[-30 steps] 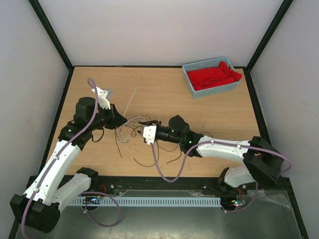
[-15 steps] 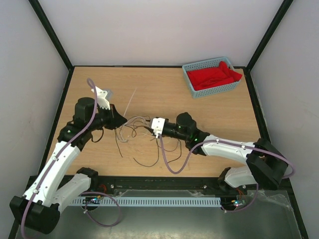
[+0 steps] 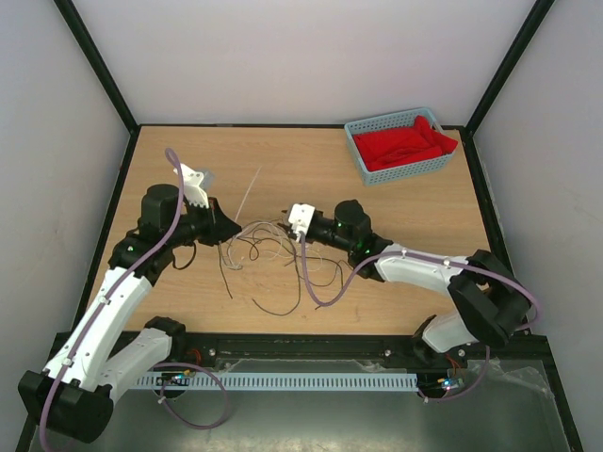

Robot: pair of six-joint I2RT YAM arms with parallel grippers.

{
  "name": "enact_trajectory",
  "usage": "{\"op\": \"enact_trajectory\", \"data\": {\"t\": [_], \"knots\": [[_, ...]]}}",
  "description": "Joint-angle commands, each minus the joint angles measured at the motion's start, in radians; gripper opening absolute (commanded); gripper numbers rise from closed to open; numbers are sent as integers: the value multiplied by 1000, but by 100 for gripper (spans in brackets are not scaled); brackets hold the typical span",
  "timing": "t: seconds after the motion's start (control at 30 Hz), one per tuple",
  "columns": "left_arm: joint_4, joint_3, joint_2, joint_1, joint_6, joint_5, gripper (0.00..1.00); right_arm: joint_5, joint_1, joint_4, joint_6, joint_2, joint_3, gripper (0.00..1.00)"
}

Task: Zip-tie the wires
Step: Adjust the cable at the center of the board.

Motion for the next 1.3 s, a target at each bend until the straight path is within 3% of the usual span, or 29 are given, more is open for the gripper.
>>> {"op": "enact_trajectory", "data": {"t": [0.0,0.17,0.63,0.83,0.97,1.1,1.27], "knots": [[17,6,-17,-5,0,20,0,-50,-43,48,26,32,47,46],[17,16,-14,-5,2,43,0,-49,-65,22,-14,116,83,53],[12,20,-25,-5,-1,70,0,-101,-67,33,-56,272,133,53],[10,18,-27,-6,-1,72,0,-109,-67,41,-62,290,138,46],[9,17,-29,-6,0,72,0,-128,-69,38,-63,287,141,30],[9,14,-28,-5,1,68,0,-144,-68,27,-58,252,126,21],[9,12,-25,-6,0,66,0,-138,-68,-1,-58,197,98,17]]}}
